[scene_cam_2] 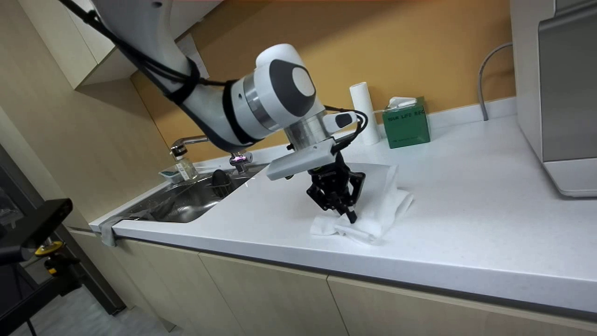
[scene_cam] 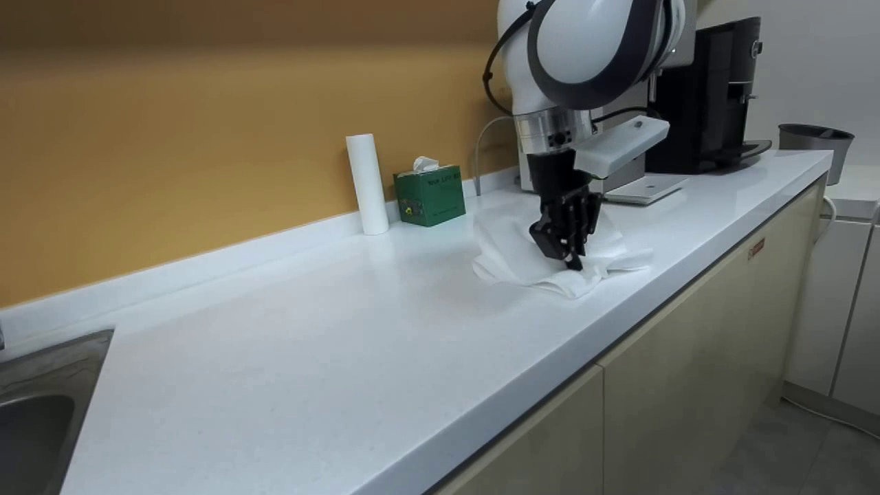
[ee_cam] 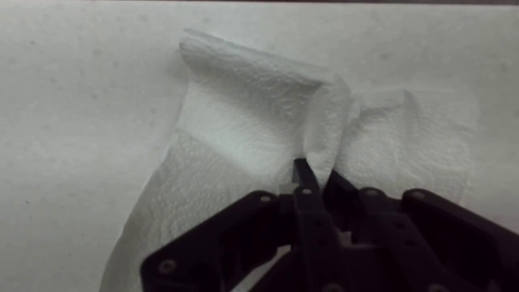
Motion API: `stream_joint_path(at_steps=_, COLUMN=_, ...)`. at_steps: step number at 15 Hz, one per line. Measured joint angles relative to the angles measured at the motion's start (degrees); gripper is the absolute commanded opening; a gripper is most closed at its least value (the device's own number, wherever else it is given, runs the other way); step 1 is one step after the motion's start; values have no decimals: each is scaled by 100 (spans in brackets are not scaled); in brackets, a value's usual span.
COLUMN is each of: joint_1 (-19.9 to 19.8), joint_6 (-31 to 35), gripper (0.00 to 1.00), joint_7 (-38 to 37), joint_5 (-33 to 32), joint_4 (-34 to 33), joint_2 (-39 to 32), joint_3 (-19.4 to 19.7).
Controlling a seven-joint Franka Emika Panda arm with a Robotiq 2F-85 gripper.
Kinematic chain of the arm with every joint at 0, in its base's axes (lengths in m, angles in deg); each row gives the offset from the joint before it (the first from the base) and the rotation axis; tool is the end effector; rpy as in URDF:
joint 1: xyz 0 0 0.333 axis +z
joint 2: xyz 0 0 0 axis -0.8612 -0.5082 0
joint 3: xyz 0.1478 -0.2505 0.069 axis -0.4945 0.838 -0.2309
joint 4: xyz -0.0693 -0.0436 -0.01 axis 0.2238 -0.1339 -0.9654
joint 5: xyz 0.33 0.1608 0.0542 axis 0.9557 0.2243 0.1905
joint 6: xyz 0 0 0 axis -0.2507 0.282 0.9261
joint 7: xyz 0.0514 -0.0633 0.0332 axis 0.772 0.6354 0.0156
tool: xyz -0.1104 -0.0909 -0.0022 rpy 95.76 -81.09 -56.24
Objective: Clean the counter using the serviette
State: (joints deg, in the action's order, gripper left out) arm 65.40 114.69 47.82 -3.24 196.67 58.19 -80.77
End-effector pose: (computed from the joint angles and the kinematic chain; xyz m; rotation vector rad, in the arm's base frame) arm 0.5342 0.0321 0.1995 3.0004 0.0682 -0.0171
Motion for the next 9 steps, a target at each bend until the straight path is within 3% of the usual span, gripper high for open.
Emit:
stream_joint_path(at_steps=4, joint_1=137, joint_6=35, gripper=2, joint_7=-67, joint_5=-32, joint_4=16, joint_2=8, joint_3=-49)
stream_joint_path(at_steps=9, joint_1=-22, joint_6=161, gripper=2, joint_7=-451, joint_5=-276, joint_4=28, joint_2=-29, joint_3=496)
